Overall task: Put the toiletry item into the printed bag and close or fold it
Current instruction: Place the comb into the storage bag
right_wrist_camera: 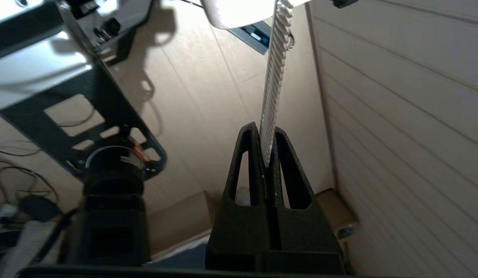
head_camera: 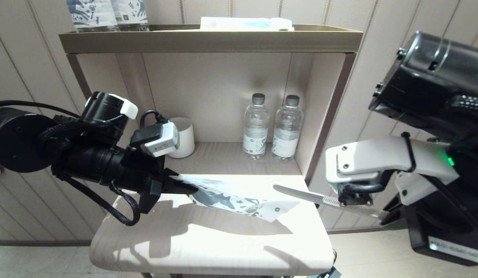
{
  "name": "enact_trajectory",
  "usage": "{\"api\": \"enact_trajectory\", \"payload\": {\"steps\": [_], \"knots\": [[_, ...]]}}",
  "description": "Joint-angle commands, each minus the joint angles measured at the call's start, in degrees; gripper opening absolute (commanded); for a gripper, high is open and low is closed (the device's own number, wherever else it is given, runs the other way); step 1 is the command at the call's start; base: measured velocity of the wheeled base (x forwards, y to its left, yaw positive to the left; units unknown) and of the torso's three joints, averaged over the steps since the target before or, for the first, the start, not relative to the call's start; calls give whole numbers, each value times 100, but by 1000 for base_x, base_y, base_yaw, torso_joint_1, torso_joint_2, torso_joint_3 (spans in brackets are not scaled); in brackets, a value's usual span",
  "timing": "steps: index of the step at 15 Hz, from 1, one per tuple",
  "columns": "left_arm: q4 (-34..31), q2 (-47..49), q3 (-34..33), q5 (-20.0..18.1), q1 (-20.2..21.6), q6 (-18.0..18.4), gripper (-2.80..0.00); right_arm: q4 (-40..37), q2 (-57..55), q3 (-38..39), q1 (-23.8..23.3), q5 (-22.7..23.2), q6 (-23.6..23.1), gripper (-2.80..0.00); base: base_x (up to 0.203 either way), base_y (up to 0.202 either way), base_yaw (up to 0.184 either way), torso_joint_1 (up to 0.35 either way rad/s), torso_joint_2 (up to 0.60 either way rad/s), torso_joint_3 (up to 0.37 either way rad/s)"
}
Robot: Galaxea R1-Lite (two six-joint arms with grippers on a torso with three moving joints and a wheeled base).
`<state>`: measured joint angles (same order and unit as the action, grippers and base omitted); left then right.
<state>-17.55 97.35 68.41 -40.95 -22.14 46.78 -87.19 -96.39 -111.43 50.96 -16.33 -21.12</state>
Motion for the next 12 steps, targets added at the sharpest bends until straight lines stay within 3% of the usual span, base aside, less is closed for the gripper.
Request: {"api": "enact_trajectory", "payload": {"steps": [1,4,12], "knots": [[-4,30,5,23,-26,33,-280,-86,20,8,9,-29,-61,-280,0,0,0,0,0,0],[6,30,-21,43,-88,77,-280,-170,-21,8,2,-29,-389,-280,0,0,0,0,0,0],[332,25,-168,-220,-88,95,-280,-277,-656,17,-113,267,-678,-280,0,0,0,0,0,0]]}}
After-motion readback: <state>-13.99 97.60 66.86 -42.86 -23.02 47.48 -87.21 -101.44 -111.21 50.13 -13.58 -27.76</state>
